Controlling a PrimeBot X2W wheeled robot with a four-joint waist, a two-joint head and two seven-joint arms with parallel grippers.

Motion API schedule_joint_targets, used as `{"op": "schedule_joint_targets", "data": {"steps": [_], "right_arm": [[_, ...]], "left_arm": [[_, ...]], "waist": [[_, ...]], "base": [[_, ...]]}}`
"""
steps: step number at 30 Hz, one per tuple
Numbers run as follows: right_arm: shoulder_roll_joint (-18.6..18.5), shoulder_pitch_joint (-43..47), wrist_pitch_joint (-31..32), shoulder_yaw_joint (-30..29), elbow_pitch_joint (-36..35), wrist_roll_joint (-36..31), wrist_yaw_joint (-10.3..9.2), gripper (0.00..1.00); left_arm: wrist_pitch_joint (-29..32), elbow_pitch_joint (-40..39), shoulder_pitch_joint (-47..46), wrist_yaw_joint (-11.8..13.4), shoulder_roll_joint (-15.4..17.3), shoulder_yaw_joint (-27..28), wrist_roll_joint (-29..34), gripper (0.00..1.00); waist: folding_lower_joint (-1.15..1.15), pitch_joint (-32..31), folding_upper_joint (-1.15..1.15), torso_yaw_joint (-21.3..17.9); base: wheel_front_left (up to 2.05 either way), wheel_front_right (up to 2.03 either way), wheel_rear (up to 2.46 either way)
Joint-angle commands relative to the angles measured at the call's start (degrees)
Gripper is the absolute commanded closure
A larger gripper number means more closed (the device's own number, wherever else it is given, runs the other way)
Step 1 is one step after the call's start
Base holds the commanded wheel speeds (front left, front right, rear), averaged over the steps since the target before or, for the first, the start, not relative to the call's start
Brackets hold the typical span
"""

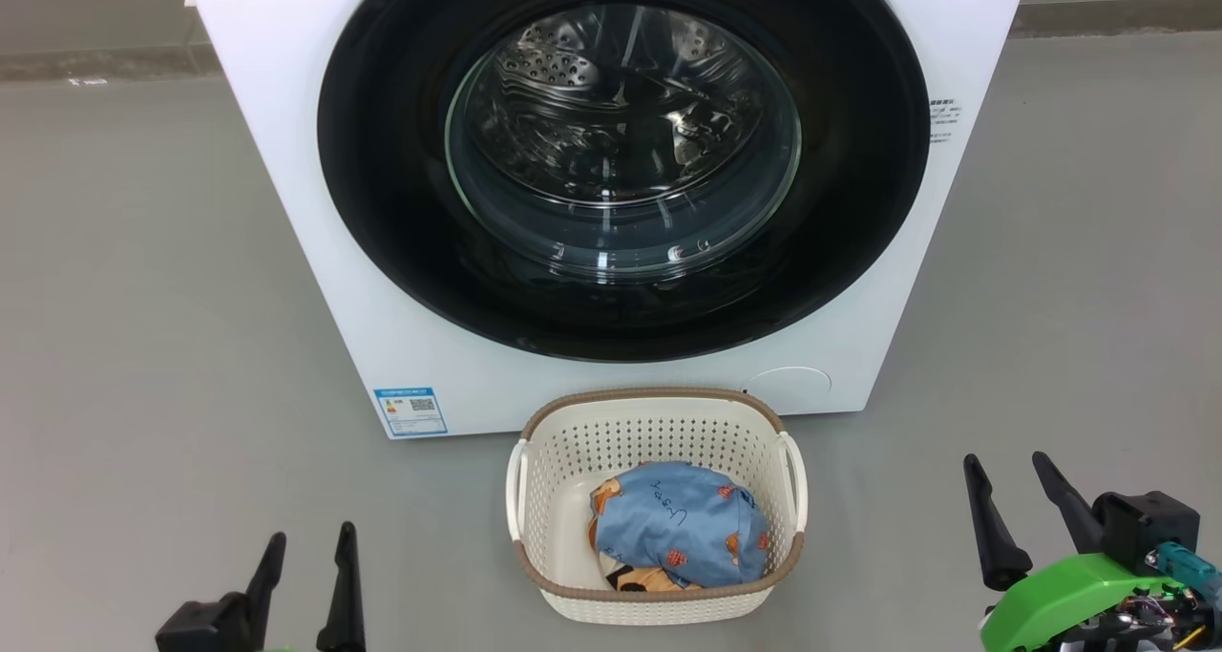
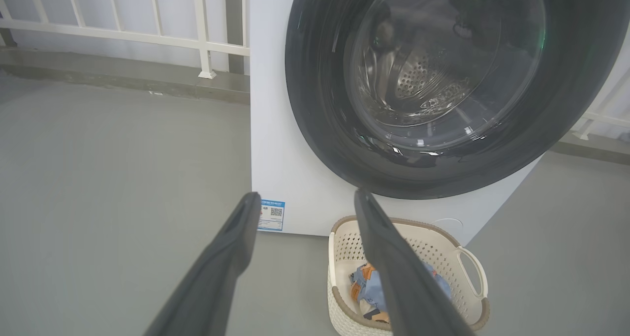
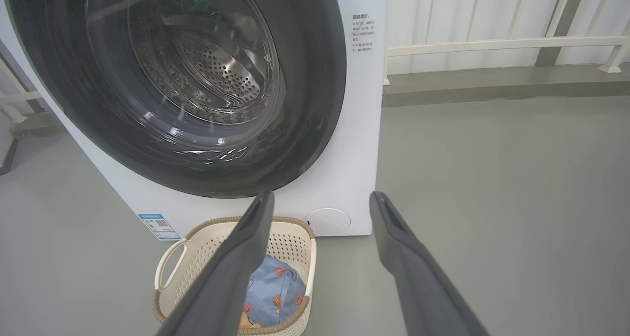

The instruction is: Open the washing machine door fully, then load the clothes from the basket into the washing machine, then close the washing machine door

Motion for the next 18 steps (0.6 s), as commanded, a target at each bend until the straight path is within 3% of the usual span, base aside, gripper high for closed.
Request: {"op": "schedule_joint_targets", "data": {"steps": [1,14,18], "right_arm": [[-1.14,-0.85,-0.79,1.48,-1.79,-2.49,0.30,0.00],[-1.48,-0.85,-1.90,1.16,-2.86,-11.19,0.33,0.00],[-1.17,-0.85,-1.89,0.81,-2.96,-11.02,0.33,0.00]], "left_arm": [[-1.01,-0.65,-2.36,0.75,1.38,1.27,2.13,0.00],[-3.14,0.35,-3.11,2.86,2.12,0.65,8.66,0.00],[-3.16,-0.09,-2.87,3.41,1.93,0.59,8.64,0.00]], "waist": [[0.00,-0.01,0.00,0.05],[0.00,-0.03,0.00,0.40],[0.00,-0.05,0.00,0.32]], "base": [[0.00,0.00,0.00],[0.00,0.00,0.00],[0.00,0.00,0.00]]}}
